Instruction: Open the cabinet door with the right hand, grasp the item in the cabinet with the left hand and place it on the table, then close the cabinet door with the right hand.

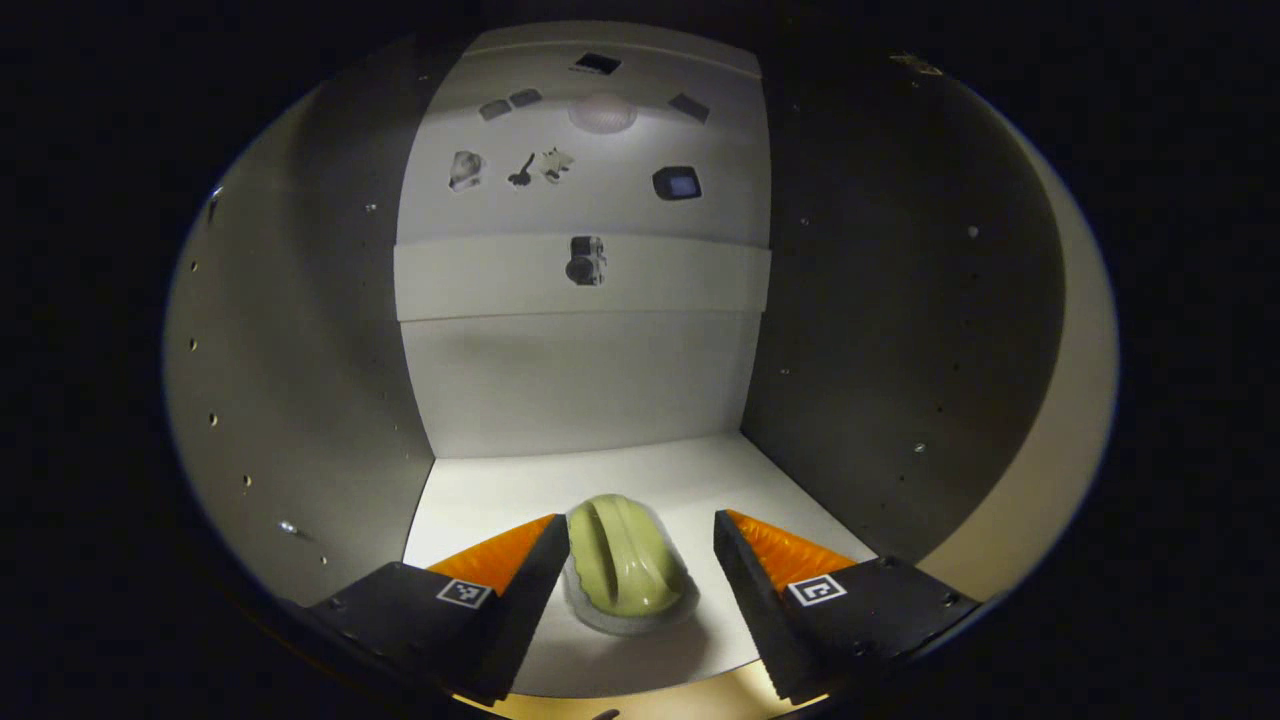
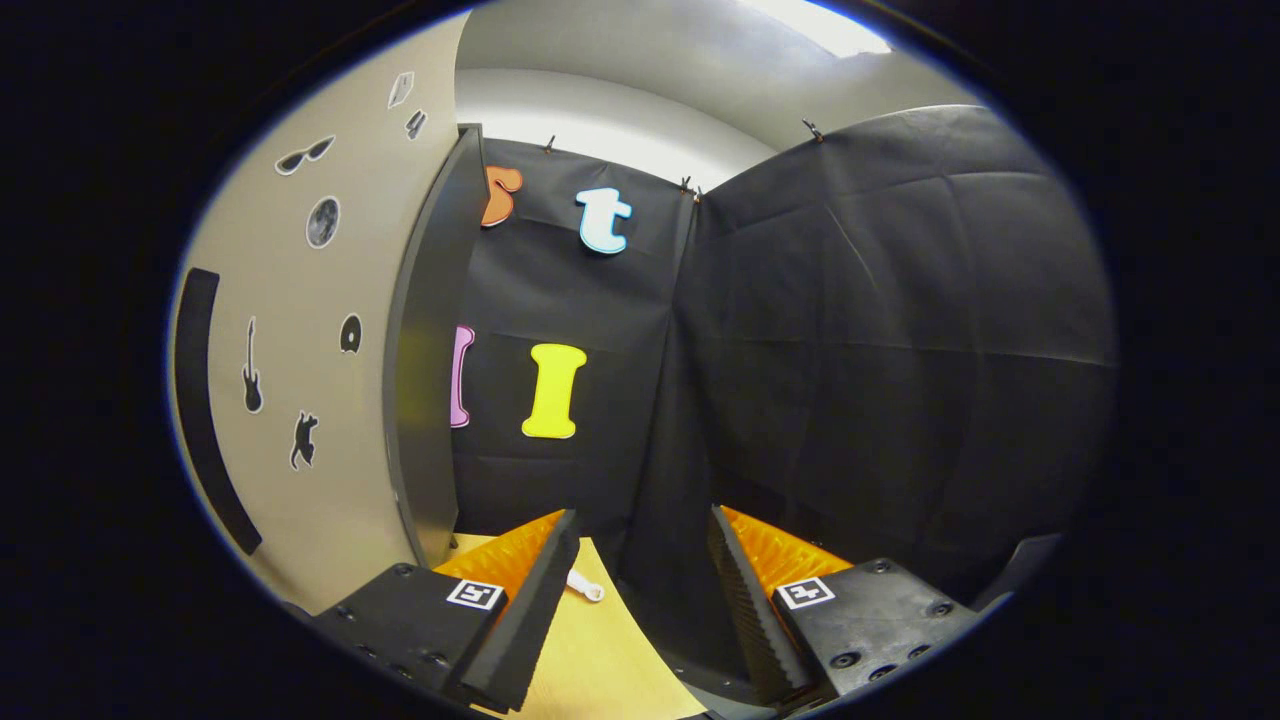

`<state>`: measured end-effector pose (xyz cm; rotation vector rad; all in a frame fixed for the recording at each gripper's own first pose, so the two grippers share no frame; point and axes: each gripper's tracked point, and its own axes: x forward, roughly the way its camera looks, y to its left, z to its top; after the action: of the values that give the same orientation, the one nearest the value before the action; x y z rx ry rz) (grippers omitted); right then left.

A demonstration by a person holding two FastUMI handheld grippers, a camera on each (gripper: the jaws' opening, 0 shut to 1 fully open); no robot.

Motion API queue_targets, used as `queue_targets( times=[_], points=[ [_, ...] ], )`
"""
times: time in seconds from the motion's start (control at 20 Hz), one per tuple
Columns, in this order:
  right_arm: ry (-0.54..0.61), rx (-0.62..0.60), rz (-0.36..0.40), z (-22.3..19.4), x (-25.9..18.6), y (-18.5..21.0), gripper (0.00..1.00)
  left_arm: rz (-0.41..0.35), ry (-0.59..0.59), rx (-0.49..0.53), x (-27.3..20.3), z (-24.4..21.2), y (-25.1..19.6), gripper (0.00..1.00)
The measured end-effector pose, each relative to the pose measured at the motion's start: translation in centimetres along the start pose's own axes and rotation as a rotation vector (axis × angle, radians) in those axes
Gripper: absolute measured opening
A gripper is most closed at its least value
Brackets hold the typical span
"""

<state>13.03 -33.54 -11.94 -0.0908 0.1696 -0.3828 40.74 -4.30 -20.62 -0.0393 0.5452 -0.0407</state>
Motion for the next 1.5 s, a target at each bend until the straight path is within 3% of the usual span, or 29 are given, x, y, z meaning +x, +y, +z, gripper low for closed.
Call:
queue_targets(
  times=[0.15, 0.25, 0.6, 1.1, 1.5],
  points=[
    [0.022, -0.009, 0.003, -0.8, 1.3, -0.3, 0.84, 0.024, 0.047, -0.002, 1.3, -0.5, 0.4, 0.87],
    [0.024, -0.015, -0.001, -1.1, 1.6, -0.6, 0.84, 0.037, 0.079, -0.015, 2.2, -1.0, 0.6, 0.77],
    [0.027, 0.004, 0.008, -1.3, 2.2, -1.0, 0.84, 0.078, 0.147, -0.004, 3.3, -2.7, 0.4, 0.27],
    [0.023, 0.044, 0.065, -1.2, 2.1, -0.4, 0.84, 0.108, 0.09, -0.026, 0.1, -1.4, -0.4, 0.23],
    [0.009, 0.07, 0.148, -0.5, -1.1, 2.1, 0.84, 0.071, 0.029, -0.066, -9.9, -2.3, -2.7, 0.23]
  ],
)
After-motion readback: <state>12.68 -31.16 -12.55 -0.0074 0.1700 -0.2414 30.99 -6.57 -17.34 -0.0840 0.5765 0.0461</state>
